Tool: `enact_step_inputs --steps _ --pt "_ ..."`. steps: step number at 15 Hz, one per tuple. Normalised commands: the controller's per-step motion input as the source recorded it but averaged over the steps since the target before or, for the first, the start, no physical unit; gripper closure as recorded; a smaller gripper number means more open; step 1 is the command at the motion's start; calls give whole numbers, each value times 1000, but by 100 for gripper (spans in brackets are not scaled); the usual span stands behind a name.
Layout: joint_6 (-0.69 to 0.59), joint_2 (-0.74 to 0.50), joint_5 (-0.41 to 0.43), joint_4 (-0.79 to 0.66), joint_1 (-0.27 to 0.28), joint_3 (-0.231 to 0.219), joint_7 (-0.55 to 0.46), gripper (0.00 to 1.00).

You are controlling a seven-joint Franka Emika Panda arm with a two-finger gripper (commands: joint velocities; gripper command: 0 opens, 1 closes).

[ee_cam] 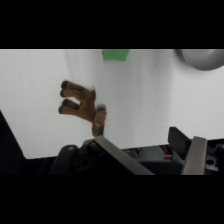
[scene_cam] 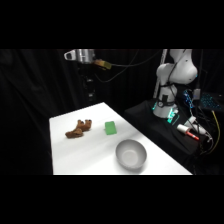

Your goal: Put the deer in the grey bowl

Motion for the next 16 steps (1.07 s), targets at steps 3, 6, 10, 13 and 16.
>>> enact_step_inputs --steps 3,6,10,13,16 --pt "89 449 23 541 -121 -75 -5 0" --pt "84 480 55 497 -116 -51 9 0" --pt "67 441 138 375 -113 -4 -17 0" --pt "82 358 175 230 -105 43 -43 0" --pt "101 301 209 174 -128 89 -93 0"
